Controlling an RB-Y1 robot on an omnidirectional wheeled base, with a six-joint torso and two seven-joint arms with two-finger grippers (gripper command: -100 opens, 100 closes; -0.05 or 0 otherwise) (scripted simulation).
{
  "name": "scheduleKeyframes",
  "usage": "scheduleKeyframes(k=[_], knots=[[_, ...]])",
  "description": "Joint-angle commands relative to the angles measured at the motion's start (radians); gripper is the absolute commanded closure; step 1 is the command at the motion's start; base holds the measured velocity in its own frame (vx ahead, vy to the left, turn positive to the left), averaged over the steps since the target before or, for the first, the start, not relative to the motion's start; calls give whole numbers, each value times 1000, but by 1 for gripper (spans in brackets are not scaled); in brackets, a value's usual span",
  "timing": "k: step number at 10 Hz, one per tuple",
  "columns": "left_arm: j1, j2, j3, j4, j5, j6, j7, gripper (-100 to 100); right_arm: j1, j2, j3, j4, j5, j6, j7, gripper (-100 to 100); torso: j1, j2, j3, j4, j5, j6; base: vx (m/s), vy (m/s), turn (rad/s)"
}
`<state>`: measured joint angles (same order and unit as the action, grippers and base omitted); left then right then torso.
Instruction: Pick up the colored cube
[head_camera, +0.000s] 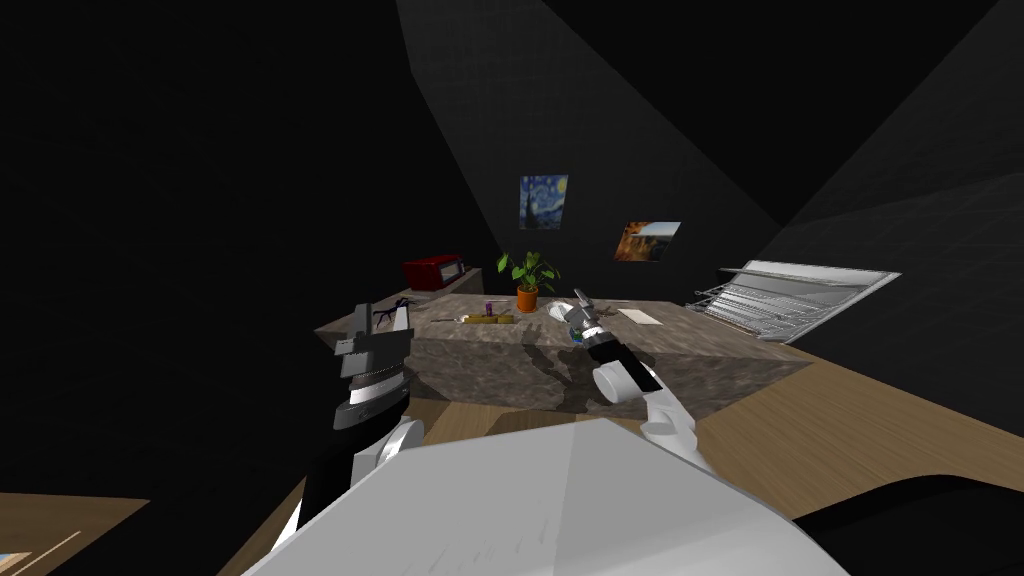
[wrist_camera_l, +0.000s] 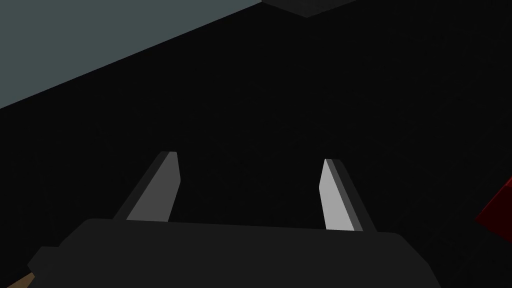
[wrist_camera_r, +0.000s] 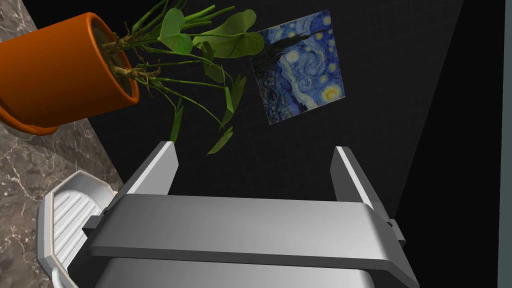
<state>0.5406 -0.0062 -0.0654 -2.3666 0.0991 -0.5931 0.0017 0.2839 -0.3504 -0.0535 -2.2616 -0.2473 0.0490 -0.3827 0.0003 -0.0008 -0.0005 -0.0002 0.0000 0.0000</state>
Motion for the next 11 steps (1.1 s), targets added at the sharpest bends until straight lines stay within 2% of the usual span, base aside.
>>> scheduleKeyframes(k=[1, 2, 3, 5, 6, 8, 9, 10, 11], knots=[[0, 0, 0, 0, 0, 0, 0, 0, -7, -8, -3, -1, -7, 50, -33, -100, 0, 0, 0, 0, 0, 0, 9, 7, -8], [0, 0, 0, 0, 0, 0, 0, 0, -7, -8, -3, -1, -7, 63, -33, -100, 0, 0, 0, 0, 0, 0, 0, 0, 0], [0, 0, 0, 0, 0, 0, 0, 0, -30, -23, -10, 2, -19, 98, -81, -100, 0, 0, 0, 0, 0, 0, 7, 5, -21], [0, 0, 0, 0, 0, 0, 0, 0, -30, -23, -10, 2, -19, 134, -85, -100, 0, 0, 0, 0, 0, 0, 4, 3, -5], [0, 0, 0, 0, 0, 0, 0, 0, -52, -37, -18, 6, -32, 174, -133, -100, 0, 0, 0, 0, 0, 0, 11, 4, -22], [0, 0, 0, 0, 0, 0, 0, 0, -52, -37, -18, 6, -32, 207, -138, -100, 0, 0, 0, 0, 0, 0, 5, 2, -6], [0, 0, 0, 0, 0, 0, 0, 0, -74, -49, -26, 12, -44, 246, -186, -100, 0, 0, 0, 0, 0, 0, 11, 1, -21], [0, 0, 0, 0, 0, 0, 0, 0, -74, -49, -26, 12, -44, 274, -192, -100, 0, 0, 0, 0, 0, 0, 12, 1, -11], [0, 0, 0, 0, 0, 0, 0, 0, -74, -49, -26, 12, -44, 282, -192, -100, 0, 0, 0, 0, 0, 0, 6, 1, 1]])
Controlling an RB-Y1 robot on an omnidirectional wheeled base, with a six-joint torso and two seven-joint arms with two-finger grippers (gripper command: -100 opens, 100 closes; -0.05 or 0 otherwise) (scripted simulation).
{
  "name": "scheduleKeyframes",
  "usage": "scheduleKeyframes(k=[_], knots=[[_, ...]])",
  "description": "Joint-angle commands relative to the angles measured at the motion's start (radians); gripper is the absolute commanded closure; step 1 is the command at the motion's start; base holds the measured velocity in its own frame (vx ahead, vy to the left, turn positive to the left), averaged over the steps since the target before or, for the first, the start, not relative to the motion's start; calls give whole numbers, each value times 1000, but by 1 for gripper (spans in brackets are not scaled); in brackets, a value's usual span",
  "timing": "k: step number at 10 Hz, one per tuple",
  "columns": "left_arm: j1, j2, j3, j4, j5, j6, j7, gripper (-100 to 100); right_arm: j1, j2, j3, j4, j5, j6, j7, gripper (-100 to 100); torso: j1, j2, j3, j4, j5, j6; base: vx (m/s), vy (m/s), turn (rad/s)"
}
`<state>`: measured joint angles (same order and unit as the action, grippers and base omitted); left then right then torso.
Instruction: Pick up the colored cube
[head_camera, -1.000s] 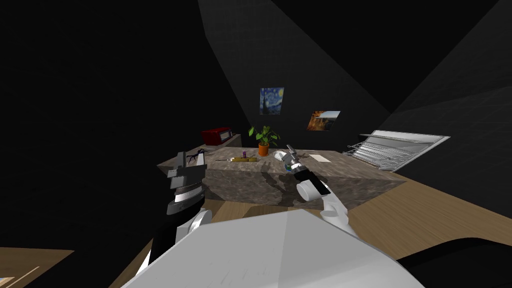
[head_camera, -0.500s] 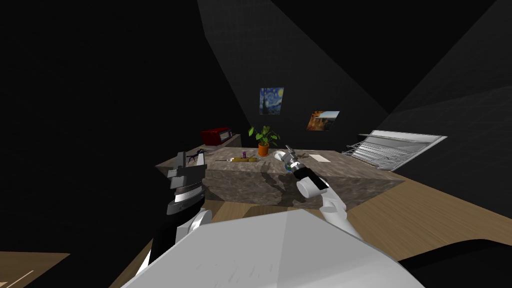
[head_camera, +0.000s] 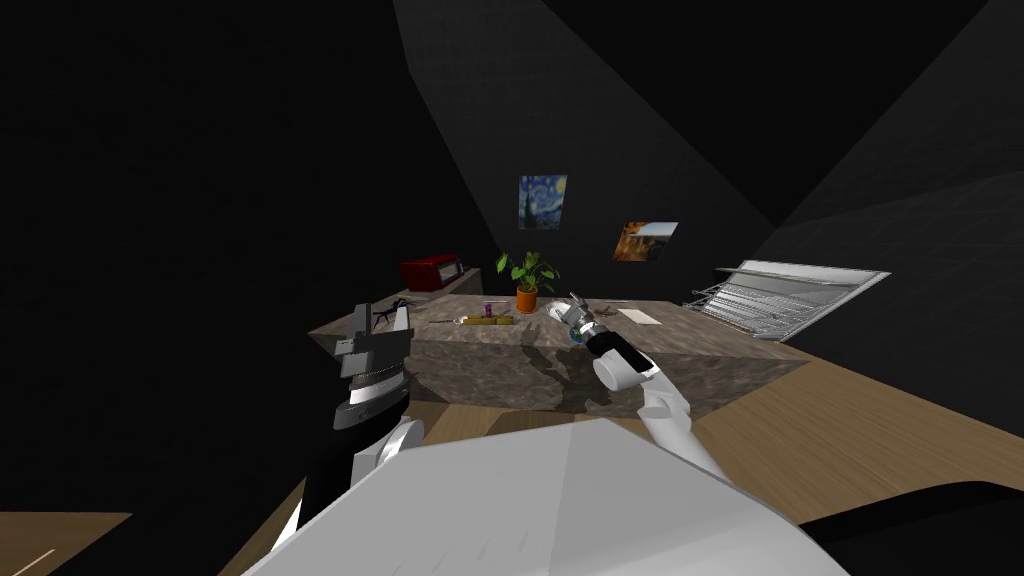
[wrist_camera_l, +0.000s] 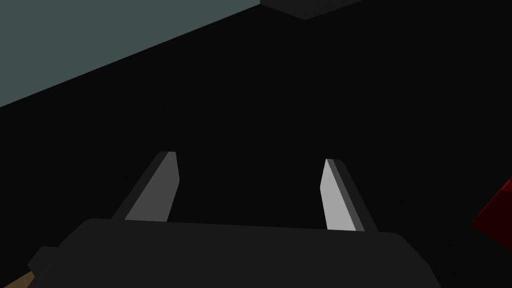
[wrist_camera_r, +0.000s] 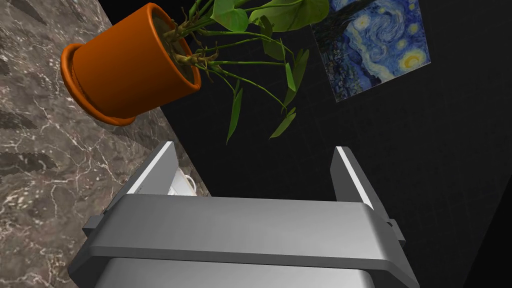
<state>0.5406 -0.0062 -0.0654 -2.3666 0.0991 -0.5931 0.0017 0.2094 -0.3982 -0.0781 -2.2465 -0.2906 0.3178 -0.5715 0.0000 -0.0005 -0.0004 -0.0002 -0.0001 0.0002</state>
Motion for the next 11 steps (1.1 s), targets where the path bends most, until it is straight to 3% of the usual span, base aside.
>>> scheduleKeyframes(k=[1, 3, 4, 7, 8, 9, 11], knots=[[0, 0, 0, 0, 0, 0, 0, 0, -22, -11, -11, 3, -13, 50, -50, -100, 0, 0, 0, 0, 0, 0, 12, 0, -29], [0, 0, 0, 0, 0, 0, 0, 0, -22, -11, -11, 3, -13, 88, -58, -100, 0, 0, 0, 0, 0, 0, 11, -1, -4], [0, 0, 0, 0, 0, 0, 0, 0, -44, -20, -21, 11, -25, 133, -106, -100, 0, 0, 0, 0, 0, 0, 15, -1, -19], [0, 0, 0, 0, 0, 0, 0, 0, -65, -26, -31, 20, -36, 216, -169, -100, 0, -1, 0, 0, 0, 0, 18, -4, -19], [0, 0, 0, 0, 0, 0, 0, 0, -65, -26, -31, 20, -36, 241, -169, -100, 0, -1, 0, 0, 0, 0, 11, -6, 0], [0, 0, 0, 0, 0, 0, 0, 0, -85, -31, -42, 30, -47, 270, -214, -100, 0, 0, 0, 0, 0, 0, 20, -9, -28], [0, 0, 0, 0, 0, 0, 0, 0, -85, -31, -42, 30, -47, 318, -225, -100, -1, -1, 0, 0, 0, 0, 13, -8, -8]])
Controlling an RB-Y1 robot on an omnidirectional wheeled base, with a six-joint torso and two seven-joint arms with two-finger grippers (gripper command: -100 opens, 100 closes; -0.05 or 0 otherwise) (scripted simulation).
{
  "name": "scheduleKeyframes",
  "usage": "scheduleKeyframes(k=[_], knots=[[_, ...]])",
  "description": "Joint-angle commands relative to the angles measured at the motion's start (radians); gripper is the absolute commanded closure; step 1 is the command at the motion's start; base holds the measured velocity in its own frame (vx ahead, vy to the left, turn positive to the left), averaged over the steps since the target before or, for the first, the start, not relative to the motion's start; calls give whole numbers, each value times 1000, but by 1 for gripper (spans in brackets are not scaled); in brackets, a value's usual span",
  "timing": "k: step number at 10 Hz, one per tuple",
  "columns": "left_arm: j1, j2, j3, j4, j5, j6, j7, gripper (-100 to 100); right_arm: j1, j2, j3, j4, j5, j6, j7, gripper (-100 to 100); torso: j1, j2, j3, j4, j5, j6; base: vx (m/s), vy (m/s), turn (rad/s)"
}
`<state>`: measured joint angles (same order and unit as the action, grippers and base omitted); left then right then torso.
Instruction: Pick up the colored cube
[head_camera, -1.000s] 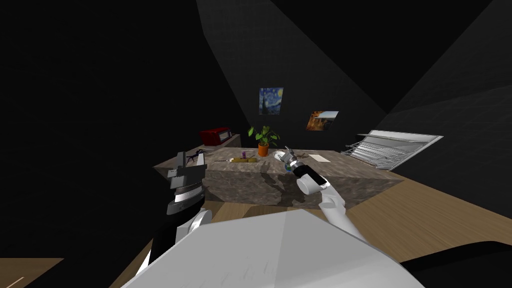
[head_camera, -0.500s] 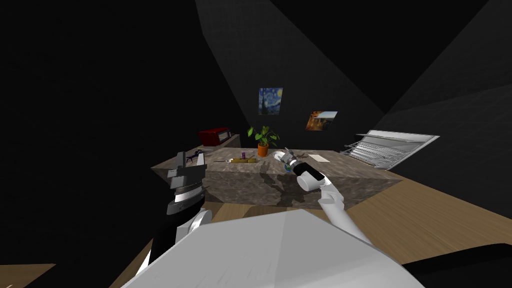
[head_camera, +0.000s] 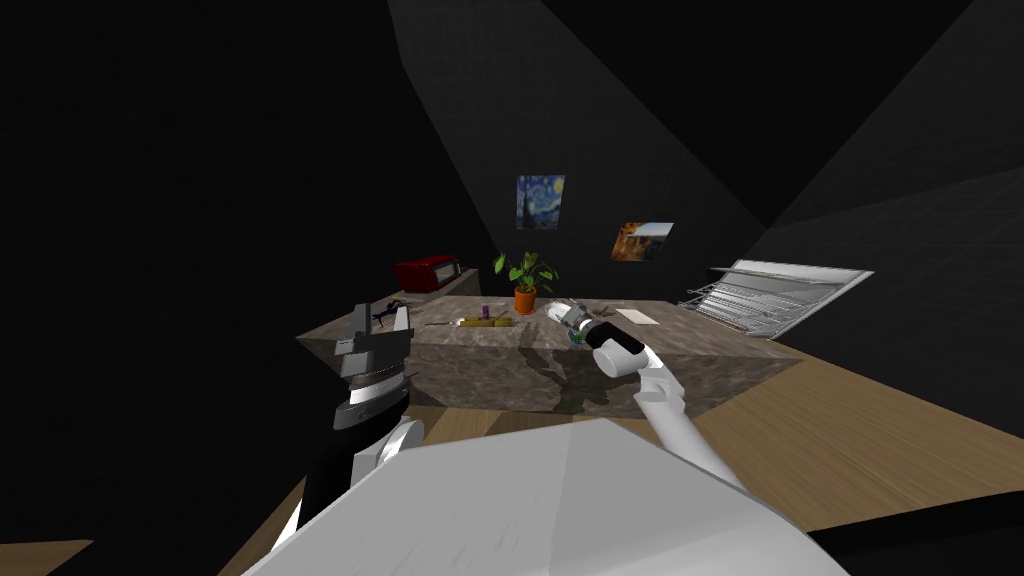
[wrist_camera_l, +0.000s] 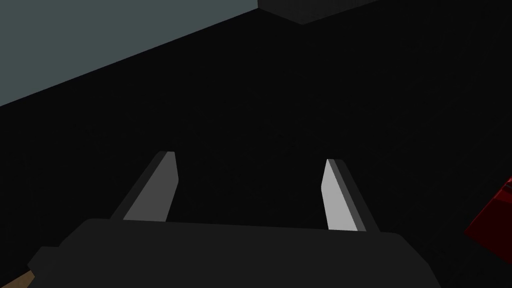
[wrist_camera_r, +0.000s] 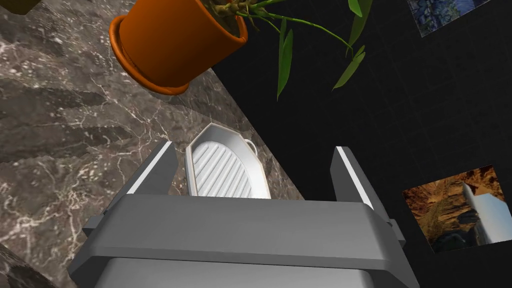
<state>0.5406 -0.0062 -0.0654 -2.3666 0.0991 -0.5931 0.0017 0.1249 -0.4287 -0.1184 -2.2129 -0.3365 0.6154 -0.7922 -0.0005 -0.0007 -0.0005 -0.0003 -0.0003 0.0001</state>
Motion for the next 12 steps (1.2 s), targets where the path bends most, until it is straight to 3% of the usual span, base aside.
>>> scheduleKeyframes(k=[1, 3, 4, 6, 7, 9, 10, 12], knots=[[0, 0, 0, 0, 0, 0, 0, 0, -21, -4, -13, 8, -11, 50, -50, -100, 0, 0, 0, 0, 0, 0, 18, -9, -28], [0, 0, 0, 0, 0, 0, 0, 0, -21, -4, -13, 8, -11, 98, -60, -100, 0, -1, 0, 0, 0, 0, 16, -8, -8], [0, 0, 0, 0, 0, 0, 0, 0, -40, -6, -26, 21, -21, 129, -106, -100, 0, 0, 0, 0, 0, 0, 17, -11, -35], [0, 0, 0, 0, 0, 0, 0, 0, -40, -6, -26, 21, -21, 175, -115, -100, -1, -1, 0, 0, 0, 0, 17, -13, -5], [0, 0, 0, 0, 0, 0, 0, 0, -59, -6, -38, 34, -30, 204, -161, -100, 0, 0, 0, 0, 0, 0, 21, -16, -39], [0, 0, 0, 0, 0, 0, 0, 0, -59, -6, -38, 34, -30, 251, -170, -100, -1, -1, 0, 0, 0, 0, 19, -12, -4], [0, 0, 0, 0, 0, 0, 0, 0, -77, -4, -51, 49, -38, 281, -216, -100, 0, 0, 0, 0, 0, 0, 24, -22, -39], [0, 0, 0, 0, 0, 0, 0, 0, -77, -4, -51, 49, -38, 326, -224, -100, -1, -1, 0, 0, 0, 0, 18, -13, -5]])
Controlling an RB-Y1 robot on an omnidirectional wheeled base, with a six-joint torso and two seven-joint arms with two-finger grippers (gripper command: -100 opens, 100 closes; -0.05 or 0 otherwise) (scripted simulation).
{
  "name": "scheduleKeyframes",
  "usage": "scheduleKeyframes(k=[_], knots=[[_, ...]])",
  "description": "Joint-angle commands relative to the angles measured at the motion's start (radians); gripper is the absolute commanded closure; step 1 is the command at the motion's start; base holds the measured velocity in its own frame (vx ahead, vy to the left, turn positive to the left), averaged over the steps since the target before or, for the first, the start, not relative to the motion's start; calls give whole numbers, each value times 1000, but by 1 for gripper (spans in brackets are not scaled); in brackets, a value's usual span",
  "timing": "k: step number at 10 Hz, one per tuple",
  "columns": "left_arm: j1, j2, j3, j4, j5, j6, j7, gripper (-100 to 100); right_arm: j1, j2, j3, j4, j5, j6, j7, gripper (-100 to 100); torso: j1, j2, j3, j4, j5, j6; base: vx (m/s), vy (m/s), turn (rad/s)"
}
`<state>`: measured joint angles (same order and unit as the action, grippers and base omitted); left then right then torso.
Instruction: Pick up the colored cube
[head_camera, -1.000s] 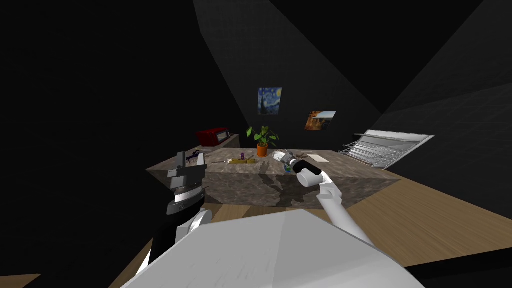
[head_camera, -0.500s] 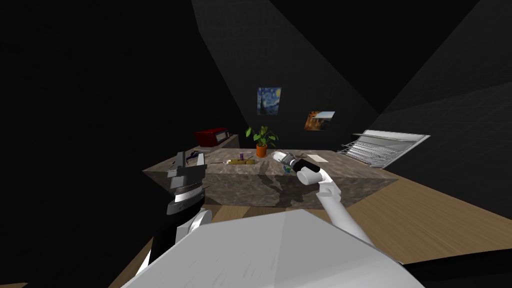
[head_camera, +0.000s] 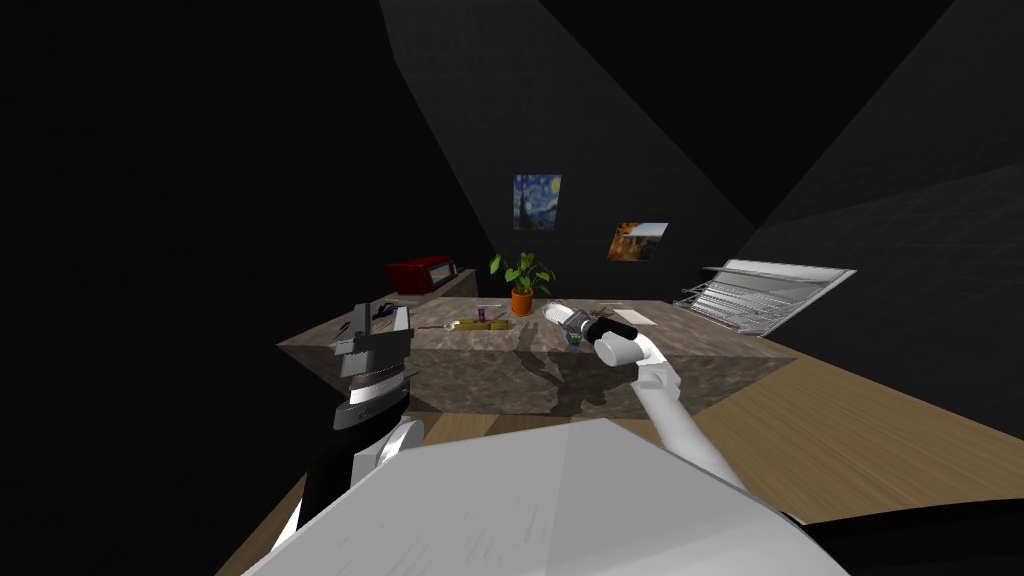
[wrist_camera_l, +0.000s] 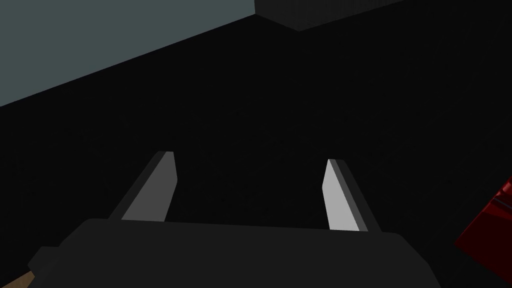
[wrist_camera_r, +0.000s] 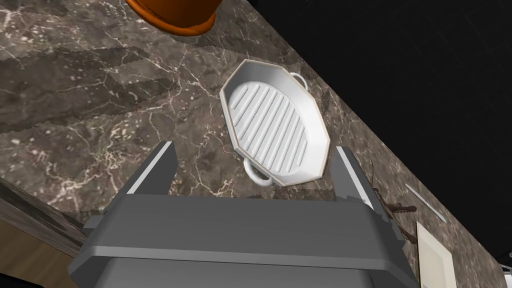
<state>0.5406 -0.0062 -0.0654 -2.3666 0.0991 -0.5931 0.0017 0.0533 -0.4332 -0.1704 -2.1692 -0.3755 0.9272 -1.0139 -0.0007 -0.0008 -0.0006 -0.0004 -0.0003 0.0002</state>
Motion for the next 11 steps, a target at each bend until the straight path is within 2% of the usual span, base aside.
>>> scheduleKeyframes(k=[1, 3, 4, 5, 6, 8, 9, 11], knots=[[0, 0, 0, 0, 0, 0, 0, 0, -22, 4, -12, 20, -7, 50, -50, -100, 0, 0, 0, 0, 0, 0, 26, -17, -39], [0, 0, 0, 0, 0, 0, 0, 0, -22, 4, -12, 20, -7, 88, -55, -100, -1, -1, -1, 0, 0, 0, 22, -14, -5], [0, 0, 0, 0, 0, 0, 0, 0, -38, 9, -26, 35, -14, 126, -103, -100, 0, 0, 0, 0, 0, 0, 23, -18, -30], [0, 0, 0, 0, 0, 0, 0, 0, -38, 9, -26, 35, -14, 152, -107, -100, -1, -1, 0, 0, 0, 0, 27, -20, -20], [0, 0, 0, 0, 0, 0, 0, 0, -53, 15, -39, 51, -20, 184, -148, -100, -1, -1, 0, 0, 0, 0, 37, -35, -39], [0, 0, 0, 0, 0, 0, 0, 0, -53, 15, -39, 51, -20, 230, -157, -100, -1, -1, -1, 0, 0, 0, 24, -20, -4], [0, 0, 0, 0, 0, 0, 0, 0, -67, 23, -52, 68, -26, 261, -202, -100, 0, 0, 0, 0, 0, 0, 29, -18, -33], [0, 0, 0, 0, 0, 0, 0, 0, -67, 23, -52, 68, -26, 298, -206, -100, -1, -1, -1, 0, 0, 0, 25, -16, -6]])
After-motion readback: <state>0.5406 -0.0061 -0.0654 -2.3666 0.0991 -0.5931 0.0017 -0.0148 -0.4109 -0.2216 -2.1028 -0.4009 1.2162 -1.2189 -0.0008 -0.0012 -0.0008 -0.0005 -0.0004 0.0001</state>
